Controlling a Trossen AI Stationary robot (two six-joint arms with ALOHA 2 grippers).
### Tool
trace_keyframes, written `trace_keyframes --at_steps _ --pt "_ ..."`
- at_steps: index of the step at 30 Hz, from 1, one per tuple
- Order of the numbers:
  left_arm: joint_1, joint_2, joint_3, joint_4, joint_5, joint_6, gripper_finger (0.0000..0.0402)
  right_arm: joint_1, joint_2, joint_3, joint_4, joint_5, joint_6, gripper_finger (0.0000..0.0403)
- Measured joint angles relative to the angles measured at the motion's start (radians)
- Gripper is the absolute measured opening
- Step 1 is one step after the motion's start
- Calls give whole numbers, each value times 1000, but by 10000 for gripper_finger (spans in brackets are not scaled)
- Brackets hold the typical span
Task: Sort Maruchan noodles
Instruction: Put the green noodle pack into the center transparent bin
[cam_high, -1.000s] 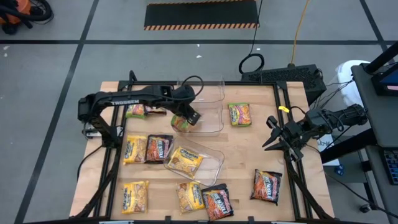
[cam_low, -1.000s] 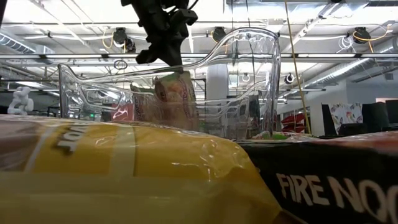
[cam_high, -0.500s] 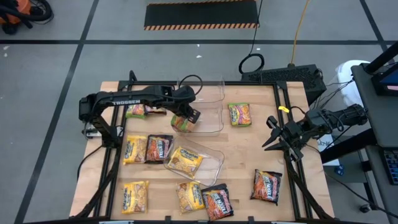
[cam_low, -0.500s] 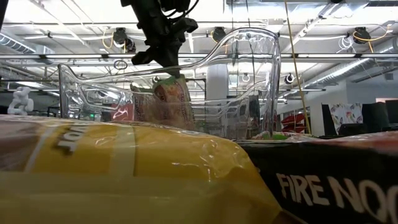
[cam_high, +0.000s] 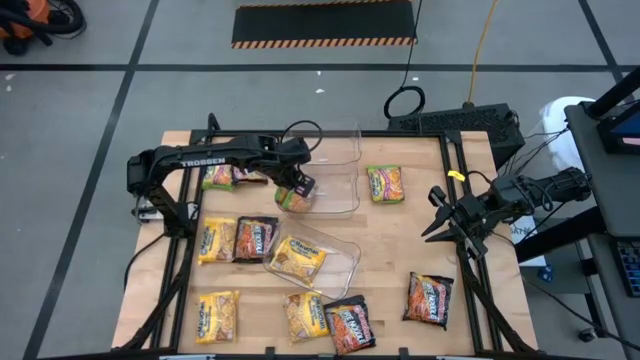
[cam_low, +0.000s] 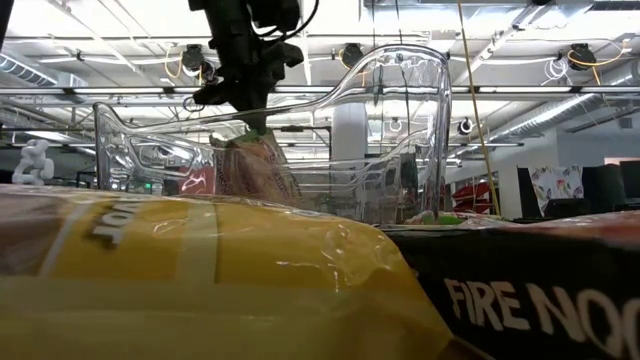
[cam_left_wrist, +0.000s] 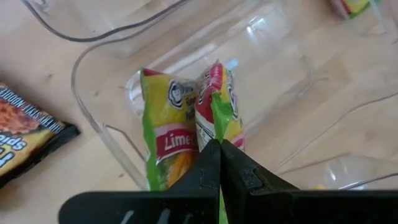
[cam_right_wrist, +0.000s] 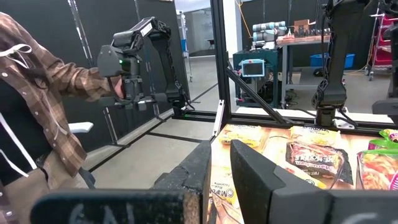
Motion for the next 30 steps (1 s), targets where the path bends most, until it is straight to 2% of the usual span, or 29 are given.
trace_keyframes --at_steps 13,21,30 --pt "5 0 0 1 -18 19 2 0 0 0 0 0 26 54" --pt "5 0 0 3 -28 118 25 0 0 0 0 0 26 54" --pt "5 -1 0 4 -77 154 47 0 0 0 0 -3 26 54"
